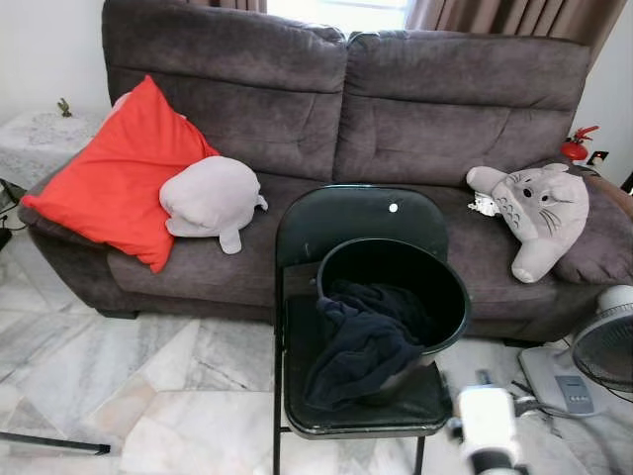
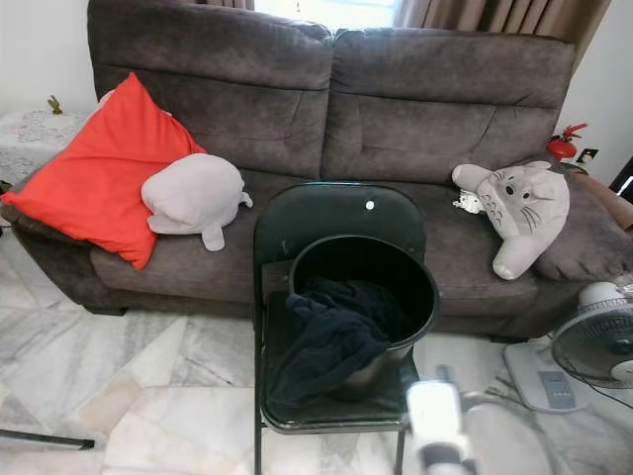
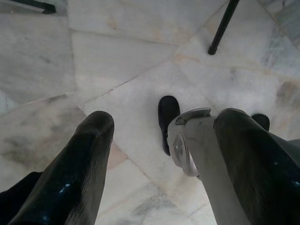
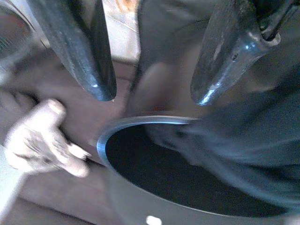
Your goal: Hang hanger
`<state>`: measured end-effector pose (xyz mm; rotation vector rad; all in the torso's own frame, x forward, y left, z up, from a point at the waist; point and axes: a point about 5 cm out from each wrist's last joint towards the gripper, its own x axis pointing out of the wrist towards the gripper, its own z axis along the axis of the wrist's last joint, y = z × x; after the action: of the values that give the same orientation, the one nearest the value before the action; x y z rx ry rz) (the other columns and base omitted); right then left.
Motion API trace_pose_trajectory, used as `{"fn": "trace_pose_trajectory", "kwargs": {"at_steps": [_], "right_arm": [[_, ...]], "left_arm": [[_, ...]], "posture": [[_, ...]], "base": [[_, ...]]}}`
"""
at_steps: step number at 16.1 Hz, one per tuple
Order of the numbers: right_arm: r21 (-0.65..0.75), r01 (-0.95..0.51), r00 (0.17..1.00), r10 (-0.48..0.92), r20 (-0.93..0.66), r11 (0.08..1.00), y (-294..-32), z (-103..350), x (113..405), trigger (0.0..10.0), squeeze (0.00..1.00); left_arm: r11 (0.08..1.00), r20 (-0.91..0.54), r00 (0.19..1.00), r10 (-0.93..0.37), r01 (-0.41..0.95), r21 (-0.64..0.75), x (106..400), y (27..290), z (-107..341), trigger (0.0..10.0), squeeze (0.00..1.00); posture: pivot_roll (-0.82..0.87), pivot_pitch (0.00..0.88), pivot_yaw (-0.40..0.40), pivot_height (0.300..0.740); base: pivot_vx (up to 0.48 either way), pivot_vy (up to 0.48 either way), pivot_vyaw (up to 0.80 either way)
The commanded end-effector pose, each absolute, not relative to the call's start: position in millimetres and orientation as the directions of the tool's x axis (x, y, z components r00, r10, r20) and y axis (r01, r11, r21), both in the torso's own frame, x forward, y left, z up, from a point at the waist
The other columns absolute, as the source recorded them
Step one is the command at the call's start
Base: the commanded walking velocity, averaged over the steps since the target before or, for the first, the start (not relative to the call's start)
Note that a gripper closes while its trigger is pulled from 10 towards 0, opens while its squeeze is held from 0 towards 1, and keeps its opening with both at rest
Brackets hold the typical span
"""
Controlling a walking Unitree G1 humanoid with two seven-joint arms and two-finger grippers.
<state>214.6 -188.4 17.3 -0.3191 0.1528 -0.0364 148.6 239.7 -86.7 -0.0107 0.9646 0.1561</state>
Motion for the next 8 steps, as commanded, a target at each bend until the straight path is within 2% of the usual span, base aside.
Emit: {"fn": "trace_pose_trajectory", "kwargs": {"at_steps": [1,2,3,4,5,6,7,8], "right_arm": [[-0.344,-0.001,0.992,-0.042,-0.119,0.939,-192,23,210,10.0,0.00],[-0.359,-0.051,0.994,0.012,-0.110,0.932,-188,33,203,10.0,0.00],[-0.439,-0.175,0.982,0.124,-0.142,0.881,-182,42,203,10.0,0.00],[-0.499,-0.226,0.972,0.163,-0.167,0.837,-182,40,207,10.0,0.00],[-0.618,-0.305,0.952,0.230,-0.200,0.725,-181,43,215,10.0,0.00],[-0.694,-0.389,0.917,0.329,-0.227,0.606,-176,44,221,10.0,1.00],[-0.753,-0.489,0.847,0.448,-0.288,0.440,-167,45,226,10.0,1.00],[-0.765,-0.530,0.809,0.488,-0.328,0.364,-163,45,228,10.0,1.00]], "left_arm": [[0.990,-0.832,0.540,0.124,-0.123,0.068,143,240,-89,10.0,0.00],[0.990,-0.832,0.540,0.125,-0.122,0.070,143,241,-89,10.0,0.00],[0.991,-0.833,0.540,0.123,-0.117,0.071,144,241,-88,10.0,0.00],[0.991,-0.833,0.539,0.121,-0.113,0.071,144,241,-88,10.0,0.00],[0.992,-0.834,0.540,0.116,-0.106,0.069,145,240,-88,10.0,0.00],[0.992,-0.833,0.542,0.114,-0.101,0.070,145,240,-88,10.0,0.00],[0.993,-0.832,0.543,0.112,-0.096,0.071,146,241,-88,10.0,0.00],[0.993,-0.832,0.544,0.112,-0.097,0.070,146,241,-88,10.0,0.00]], "posture": [[-0.08,0.050,-0.066,0.740],[-0.09,0.050,-0.063,0.740],[-0.10,0.052,-0.057,0.740],[-0.11,0.051,-0.055,0.740],[-0.10,0.050,-0.055,0.740],[-0.10,0.050,-0.055,0.740],[-0.10,0.050,-0.055,0.740],[-0.10,0.052,-0.052,0.740]], "base": [[0.000,0.000,0.00],[0.000,0.000,0.00],[0.000,0.000,0.00],[0.000,0.000,0.00],[0.000,0.000,0.00],[0.000,0.000,0.00],[0.000,0.000,0.00],[0.000,0.000,0.00]]}}
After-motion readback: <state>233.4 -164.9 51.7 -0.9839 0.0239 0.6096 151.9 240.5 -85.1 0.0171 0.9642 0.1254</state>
